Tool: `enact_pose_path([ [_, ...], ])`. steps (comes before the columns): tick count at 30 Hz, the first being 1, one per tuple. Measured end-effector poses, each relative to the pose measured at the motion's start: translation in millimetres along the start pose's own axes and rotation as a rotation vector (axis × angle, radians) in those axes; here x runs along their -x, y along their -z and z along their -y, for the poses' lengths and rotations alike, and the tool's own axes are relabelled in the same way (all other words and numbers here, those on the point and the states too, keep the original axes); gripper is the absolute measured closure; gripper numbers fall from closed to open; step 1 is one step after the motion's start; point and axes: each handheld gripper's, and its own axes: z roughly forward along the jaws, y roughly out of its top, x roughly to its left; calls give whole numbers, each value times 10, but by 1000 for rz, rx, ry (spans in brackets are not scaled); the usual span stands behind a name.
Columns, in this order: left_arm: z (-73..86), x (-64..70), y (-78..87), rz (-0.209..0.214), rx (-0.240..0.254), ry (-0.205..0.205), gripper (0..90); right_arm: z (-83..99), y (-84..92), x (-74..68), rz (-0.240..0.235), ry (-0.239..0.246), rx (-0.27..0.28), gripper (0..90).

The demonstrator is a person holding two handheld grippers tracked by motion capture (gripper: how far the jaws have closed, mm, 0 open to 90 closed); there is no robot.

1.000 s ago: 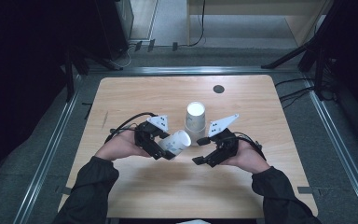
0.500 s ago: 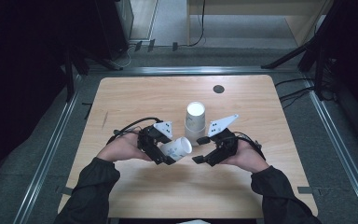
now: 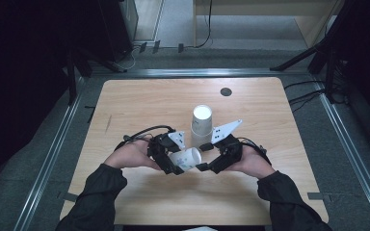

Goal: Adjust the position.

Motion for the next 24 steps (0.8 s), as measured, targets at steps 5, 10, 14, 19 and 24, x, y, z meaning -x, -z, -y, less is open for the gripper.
enact_pose_path([
  [5,-53,24,-47,14,-12,-10,276,-12,-51,-18,-15,16,2,250],
  [10,-84,44,-70,17,-14,-9,277,-24,-101,-55,-38,12,-11,250],
  [14,-103,56,-67,18,-4,-19,277,-40,-132,-77,-55,25,-15,272],
  [19,-109,69,-73,26,-8,-24,277,-51,-151,-77,-69,34,-16,322],
  [24,-110,74,-70,26,-2,-29,279,-51,-137,-82,-74,26,-25,340],
])
